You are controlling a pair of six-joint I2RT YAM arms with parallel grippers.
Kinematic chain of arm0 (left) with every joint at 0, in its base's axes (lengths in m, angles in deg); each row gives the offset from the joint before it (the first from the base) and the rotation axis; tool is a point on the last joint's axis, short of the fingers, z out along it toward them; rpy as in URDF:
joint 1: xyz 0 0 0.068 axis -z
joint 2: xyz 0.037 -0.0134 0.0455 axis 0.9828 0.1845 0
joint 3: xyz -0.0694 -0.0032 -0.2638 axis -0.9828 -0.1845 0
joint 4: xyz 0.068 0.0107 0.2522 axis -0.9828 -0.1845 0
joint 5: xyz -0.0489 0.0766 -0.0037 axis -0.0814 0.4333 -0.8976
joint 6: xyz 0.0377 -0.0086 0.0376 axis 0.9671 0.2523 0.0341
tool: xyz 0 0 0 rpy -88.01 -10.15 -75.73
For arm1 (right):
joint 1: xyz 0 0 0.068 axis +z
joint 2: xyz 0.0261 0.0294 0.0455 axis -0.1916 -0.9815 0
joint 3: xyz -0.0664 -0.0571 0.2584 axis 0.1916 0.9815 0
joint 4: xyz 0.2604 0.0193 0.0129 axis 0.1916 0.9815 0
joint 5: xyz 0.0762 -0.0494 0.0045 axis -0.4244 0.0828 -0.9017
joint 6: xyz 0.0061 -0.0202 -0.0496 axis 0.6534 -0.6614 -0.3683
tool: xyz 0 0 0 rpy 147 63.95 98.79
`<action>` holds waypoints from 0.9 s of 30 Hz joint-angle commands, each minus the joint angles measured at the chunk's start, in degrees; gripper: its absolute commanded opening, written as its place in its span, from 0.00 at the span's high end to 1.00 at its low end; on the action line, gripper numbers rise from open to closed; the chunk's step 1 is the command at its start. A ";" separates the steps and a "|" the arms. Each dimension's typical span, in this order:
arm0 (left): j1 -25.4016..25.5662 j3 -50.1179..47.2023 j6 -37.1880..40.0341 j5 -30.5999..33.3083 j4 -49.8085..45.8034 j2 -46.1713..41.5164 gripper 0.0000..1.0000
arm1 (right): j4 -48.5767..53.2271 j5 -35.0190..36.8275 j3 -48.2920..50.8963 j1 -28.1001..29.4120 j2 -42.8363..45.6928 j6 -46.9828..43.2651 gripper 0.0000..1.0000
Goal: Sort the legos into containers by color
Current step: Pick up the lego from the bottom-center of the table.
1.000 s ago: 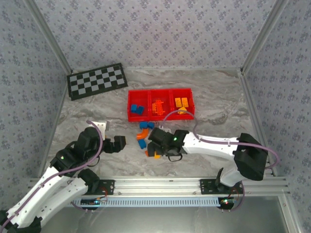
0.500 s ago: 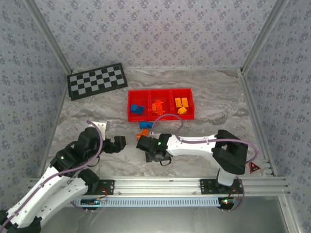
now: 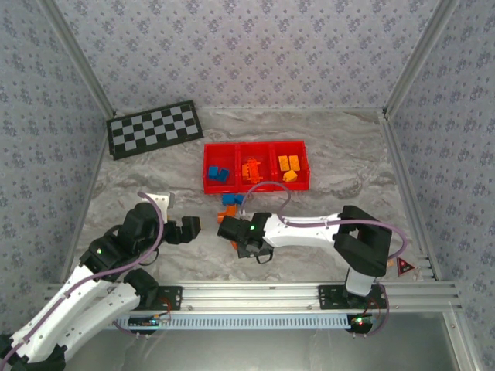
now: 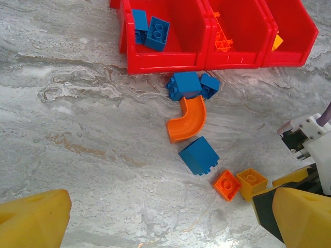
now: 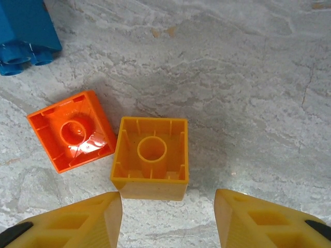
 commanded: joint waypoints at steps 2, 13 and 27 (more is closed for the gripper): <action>0.36 0.31 0.02 -0.32 0.58 -0.44 0.00 | 0.33 1.17 -1.82 -0.50 -1.86 -1.17 0.49; 0.40 0.23 0.02 -0.13 0.49 -0.31 0.00 | -0.88 0.55 -2.66 -1.50 -3.82 -2.30 0.49; 0.40 0.37 0.08 -0.07 0.47 0.17 0.00 | -0.09 1.30 -1.30 -2.83 -3.61 -2.65 0.59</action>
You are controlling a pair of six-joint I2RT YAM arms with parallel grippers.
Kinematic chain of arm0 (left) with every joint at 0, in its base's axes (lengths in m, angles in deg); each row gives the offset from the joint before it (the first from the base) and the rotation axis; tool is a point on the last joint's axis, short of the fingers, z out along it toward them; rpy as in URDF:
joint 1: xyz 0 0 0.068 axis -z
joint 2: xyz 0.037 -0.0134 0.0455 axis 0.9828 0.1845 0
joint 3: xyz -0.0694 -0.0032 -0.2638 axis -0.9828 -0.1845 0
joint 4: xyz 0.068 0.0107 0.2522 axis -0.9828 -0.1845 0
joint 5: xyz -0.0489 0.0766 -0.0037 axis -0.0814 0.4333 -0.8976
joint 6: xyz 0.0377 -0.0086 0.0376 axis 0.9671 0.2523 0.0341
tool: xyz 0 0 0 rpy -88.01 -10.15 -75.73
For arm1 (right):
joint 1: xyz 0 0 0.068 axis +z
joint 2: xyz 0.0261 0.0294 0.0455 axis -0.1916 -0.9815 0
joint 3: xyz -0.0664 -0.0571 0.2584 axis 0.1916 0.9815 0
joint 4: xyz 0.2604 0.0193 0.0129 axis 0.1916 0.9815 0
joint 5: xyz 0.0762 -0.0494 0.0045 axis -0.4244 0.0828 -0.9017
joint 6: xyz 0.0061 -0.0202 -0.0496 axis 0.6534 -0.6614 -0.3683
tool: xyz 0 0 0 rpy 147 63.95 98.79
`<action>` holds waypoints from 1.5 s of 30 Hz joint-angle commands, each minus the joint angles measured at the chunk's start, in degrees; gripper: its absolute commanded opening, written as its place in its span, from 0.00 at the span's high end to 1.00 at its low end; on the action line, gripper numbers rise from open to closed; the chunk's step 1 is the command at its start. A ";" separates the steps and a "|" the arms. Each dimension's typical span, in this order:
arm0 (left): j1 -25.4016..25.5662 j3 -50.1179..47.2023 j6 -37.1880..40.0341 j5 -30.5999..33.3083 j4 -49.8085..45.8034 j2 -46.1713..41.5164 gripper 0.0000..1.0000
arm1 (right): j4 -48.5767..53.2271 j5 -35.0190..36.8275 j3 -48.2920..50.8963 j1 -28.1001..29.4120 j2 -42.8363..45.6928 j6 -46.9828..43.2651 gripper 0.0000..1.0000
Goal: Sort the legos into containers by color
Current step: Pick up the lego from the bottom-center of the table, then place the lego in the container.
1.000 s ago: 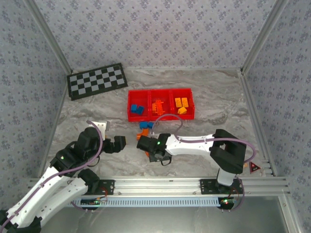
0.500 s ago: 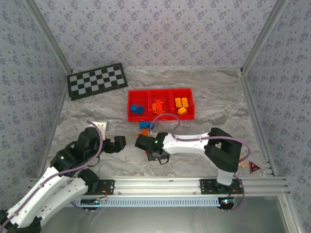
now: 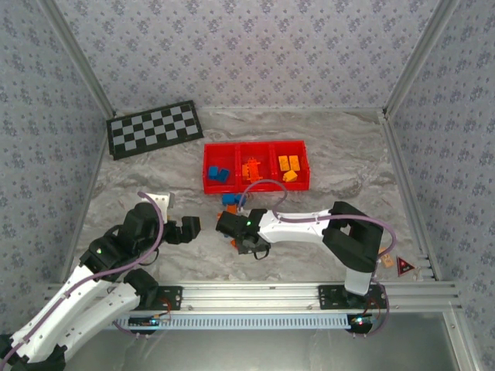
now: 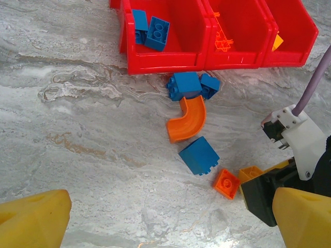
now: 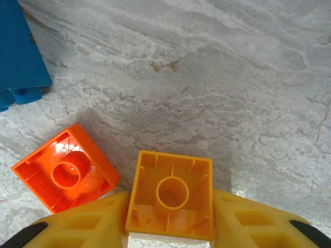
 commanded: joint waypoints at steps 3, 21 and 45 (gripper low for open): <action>0.39 0.33 0.11 -0.07 0.48 0.15 0.00 | 2.70 2.25 0.59 -0.84 1.66 -0.87 0.61; 0.38 0.46 0.20 0.16 0.46 0.68 0.00 | 9.91 8.57 -4.81 -16.03 14.38 -17.40 0.67; 0.38 0.46 0.05 0.83 0.11 0.85 0.00 | 6.65 -8.13 -37.28 -43.69 -17.51 -38.88 0.65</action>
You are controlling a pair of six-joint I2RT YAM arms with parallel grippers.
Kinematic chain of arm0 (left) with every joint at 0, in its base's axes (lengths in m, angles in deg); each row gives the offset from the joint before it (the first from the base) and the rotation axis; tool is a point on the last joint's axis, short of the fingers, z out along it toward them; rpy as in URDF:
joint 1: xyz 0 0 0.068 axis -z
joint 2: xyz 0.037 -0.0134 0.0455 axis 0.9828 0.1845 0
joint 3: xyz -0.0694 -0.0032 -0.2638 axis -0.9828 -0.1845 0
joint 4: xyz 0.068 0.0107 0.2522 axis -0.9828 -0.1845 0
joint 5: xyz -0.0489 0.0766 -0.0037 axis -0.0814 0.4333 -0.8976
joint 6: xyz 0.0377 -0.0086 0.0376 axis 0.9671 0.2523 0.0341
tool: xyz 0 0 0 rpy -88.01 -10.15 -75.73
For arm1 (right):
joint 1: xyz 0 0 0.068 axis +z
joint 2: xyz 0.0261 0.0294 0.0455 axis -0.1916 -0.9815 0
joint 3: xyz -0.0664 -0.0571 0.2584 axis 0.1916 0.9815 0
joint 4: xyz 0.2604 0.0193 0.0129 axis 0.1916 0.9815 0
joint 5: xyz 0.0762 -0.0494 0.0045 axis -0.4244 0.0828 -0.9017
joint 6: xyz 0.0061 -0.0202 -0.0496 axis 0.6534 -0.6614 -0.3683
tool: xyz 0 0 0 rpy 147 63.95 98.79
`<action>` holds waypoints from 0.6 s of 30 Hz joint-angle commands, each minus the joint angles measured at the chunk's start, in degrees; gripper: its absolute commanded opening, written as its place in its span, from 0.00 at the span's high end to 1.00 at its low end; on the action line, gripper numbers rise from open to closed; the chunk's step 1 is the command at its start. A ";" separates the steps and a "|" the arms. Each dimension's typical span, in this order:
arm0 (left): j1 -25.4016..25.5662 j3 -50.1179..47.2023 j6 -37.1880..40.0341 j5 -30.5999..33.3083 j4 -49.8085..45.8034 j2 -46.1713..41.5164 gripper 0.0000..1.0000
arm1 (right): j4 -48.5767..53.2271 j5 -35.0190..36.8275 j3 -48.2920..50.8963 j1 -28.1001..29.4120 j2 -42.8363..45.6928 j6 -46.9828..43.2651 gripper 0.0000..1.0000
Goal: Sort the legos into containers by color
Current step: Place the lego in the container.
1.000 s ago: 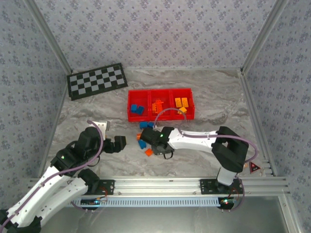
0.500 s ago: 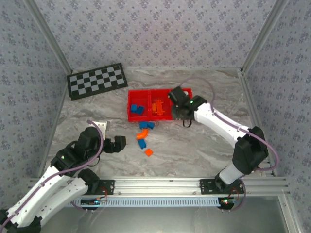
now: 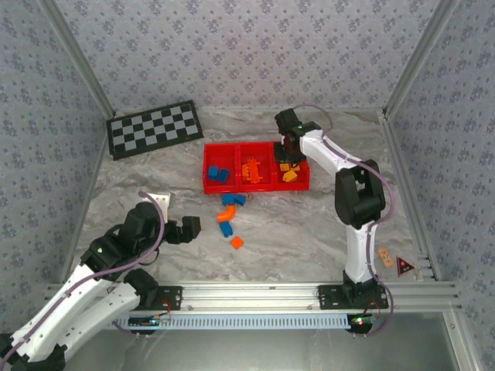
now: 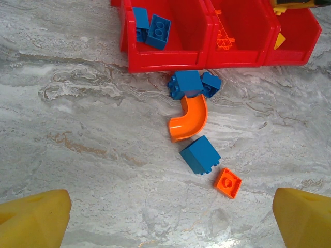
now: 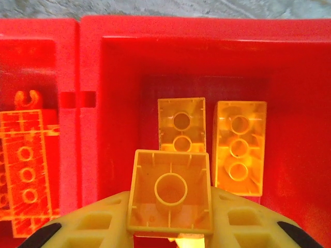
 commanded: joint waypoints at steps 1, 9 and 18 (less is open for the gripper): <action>0.40 0.46 0.05 0.76 0.11 0.37 0.00 | 2.46 -0.86 -4.66 -0.23 -3.01 -1.11 0.64; 0.35 0.55 0.26 0.84 0.13 1.29 0.00 | 2.74 2.20 -5.19 -0.02 -2.23 -0.83 0.49; 0.36 0.63 0.20 0.85 0.01 2.13 0.00 | 2.55 2.98 -3.18 0.60 3.65 -1.16 0.48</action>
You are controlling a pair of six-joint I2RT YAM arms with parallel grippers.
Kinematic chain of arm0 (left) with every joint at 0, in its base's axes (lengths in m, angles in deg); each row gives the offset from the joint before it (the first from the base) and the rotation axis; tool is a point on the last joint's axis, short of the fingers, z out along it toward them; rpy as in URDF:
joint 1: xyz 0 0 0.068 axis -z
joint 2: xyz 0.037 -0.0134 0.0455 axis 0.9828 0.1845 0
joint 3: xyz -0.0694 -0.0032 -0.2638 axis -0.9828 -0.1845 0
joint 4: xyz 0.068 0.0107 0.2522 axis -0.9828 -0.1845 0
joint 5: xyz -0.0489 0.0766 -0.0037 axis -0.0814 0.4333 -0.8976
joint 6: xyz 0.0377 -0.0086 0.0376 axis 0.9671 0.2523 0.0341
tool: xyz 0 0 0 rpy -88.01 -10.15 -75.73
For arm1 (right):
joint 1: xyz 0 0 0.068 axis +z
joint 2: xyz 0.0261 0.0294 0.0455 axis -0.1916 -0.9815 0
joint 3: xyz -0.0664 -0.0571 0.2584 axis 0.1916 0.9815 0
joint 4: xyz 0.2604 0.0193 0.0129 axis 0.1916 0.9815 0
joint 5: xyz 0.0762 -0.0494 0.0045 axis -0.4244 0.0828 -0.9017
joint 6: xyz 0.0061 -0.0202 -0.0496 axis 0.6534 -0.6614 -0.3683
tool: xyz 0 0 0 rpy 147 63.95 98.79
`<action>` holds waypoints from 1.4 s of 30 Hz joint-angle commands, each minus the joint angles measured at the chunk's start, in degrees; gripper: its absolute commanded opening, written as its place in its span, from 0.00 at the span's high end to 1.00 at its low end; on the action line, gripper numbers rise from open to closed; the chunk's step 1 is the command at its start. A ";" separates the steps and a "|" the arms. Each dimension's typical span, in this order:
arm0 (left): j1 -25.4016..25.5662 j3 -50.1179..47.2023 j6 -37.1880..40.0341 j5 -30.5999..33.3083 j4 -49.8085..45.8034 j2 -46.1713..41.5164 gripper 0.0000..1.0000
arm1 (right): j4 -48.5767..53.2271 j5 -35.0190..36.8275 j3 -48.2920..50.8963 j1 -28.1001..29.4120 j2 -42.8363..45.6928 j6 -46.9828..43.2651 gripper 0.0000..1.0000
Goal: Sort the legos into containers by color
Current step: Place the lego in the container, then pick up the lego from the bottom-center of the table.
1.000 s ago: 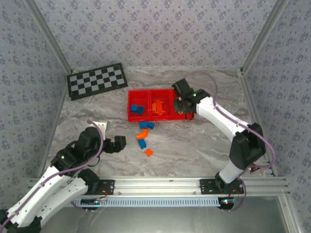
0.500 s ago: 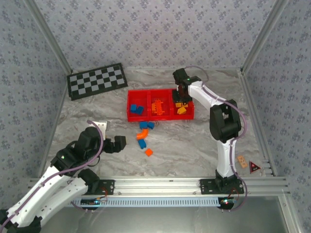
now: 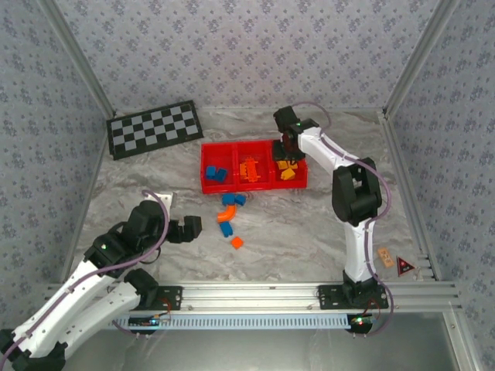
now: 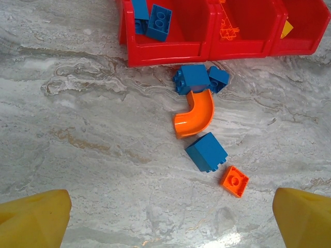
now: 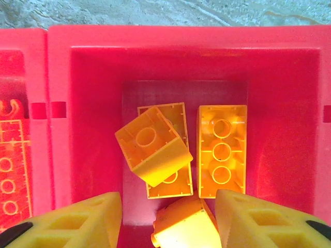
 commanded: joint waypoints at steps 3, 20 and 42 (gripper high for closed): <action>0.40 0.63 0.03 0.55 -0.10 -0.04 0.00 | 1.57 0.88 1.28 1.60 7.84 -0.72 0.46; 0.37 0.63 -0.24 0.69 -0.25 0.14 0.00 | -4.50 -1.00 27.42 16.80 29.38 11.74 0.05; 0.88 0.55 -1.03 1.85 -0.82 -3.10 0.00 | -6.54 -1.65 23.79 39.63 12.77 24.54 0.01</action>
